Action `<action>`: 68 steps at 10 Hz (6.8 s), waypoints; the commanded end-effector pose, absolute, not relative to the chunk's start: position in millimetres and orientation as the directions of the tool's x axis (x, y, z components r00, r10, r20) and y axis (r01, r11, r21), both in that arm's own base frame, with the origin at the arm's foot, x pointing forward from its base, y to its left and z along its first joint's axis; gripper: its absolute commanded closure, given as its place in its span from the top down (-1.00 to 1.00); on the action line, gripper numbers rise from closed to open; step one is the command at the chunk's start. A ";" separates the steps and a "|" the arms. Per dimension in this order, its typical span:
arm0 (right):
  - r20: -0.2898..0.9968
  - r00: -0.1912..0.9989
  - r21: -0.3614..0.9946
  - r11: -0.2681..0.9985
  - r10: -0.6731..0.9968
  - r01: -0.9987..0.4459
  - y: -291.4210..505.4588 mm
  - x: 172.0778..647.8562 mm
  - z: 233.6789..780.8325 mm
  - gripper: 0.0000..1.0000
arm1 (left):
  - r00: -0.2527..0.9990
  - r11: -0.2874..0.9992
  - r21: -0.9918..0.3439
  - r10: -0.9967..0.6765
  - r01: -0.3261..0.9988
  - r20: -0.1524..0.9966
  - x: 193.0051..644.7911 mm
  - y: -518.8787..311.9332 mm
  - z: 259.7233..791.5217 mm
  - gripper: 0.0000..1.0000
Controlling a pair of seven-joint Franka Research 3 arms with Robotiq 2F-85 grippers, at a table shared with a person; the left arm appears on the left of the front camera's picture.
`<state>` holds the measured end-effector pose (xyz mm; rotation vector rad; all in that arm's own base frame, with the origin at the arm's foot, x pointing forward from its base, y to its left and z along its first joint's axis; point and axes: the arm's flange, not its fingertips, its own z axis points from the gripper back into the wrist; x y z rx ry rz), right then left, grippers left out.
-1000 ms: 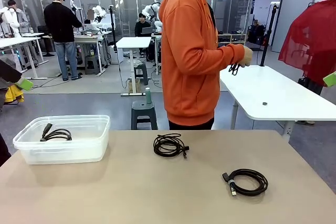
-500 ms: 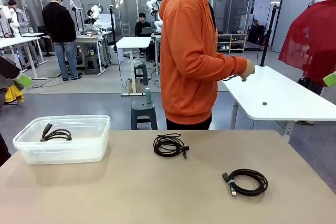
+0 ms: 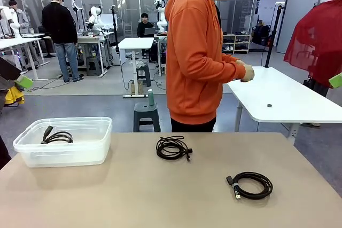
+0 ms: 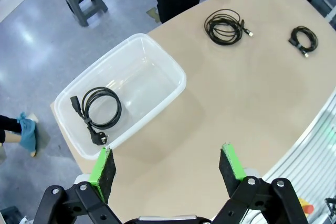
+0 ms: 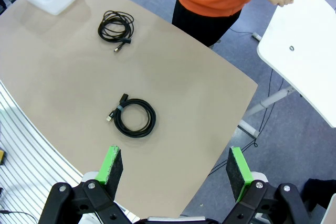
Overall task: Organize and store the cables.
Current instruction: Place the Power Cable into the Organizing box.
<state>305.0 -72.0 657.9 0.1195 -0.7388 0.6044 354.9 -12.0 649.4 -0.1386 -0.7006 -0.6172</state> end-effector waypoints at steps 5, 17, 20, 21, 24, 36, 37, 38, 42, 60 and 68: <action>0.664 0.581 -0.101 0.826 0.471 -0.554 -72.9 305.7 658.6 1.00 | 0.542 0.752 0.118 -0.566 0.649 0.621 334.5 48.9 664.7 1.00; 0.664 0.581 -0.101 0.826 0.471 -0.554 -72.9 305.7 658.6 1.00 | 0.540 0.755 0.130 -0.567 0.643 0.622 328.2 58.4 659.7 1.00; 0.664 0.581 -0.101 0.826 0.471 -0.554 -72.9 305.7 658.6 1.00 | 0.540 0.755 0.130 -0.567 0.643 0.622 328.2 58.4 659.7 1.00; 0.664 0.581 -0.101 0.826 0.471 -0.554 -72.9 305.7 658.6 1.00 | 0.540 0.755 0.130 -0.567 0.643 0.622 328.2 58.4 659.7 1.00; 0.664 0.581 -0.101 0.826 0.471 -0.554 -72.9 305.7 658.6 1.00 | 0.540 0.755 0.130 -0.567 0.643 0.622 328.2 58.4 659.7 1.00; 0.664 0.581 -0.101 0.826 0.471 -0.554 -72.9 305.7 658.6 1.00 | 0.540 0.755 0.130 -0.567 0.643 0.622 328.2 58.4 659.7 1.00; 0.664 0.581 -0.101 0.826 0.471 -0.554 -72.9 305.7 658.6 1.00 | 0.540 0.755 0.130 -0.567 0.643 0.622 328.2 58.4 659.7 1.00; 0.664 0.581 -0.101 0.826 0.471 -0.554 -72.9 305.7 658.6 1.00 | 0.540 0.755 0.130 -0.567 0.643 0.622 328.2 58.4 659.7 1.00; 0.664 0.581 -0.101 0.826 0.471 -0.554 -72.9 305.7 658.6 1.00 | 0.540 0.755 0.130 -0.567 0.643 0.622 328.2 58.4 659.7 1.00; 0.365 0.368 -0.290 0.480 0.855 -0.828 -12.7 367.9 607.4 1.00 | 0.540 0.755 0.130 -0.567 0.643 0.622 328.2 58.4 659.7 1.00; 0.281 0.207 -0.203 0.269 0.937 -0.942 47.3 447.1 520.2 1.00 | 0.540 0.755 0.130 -0.567 0.643 0.622 328.2 58.4 659.7 1.00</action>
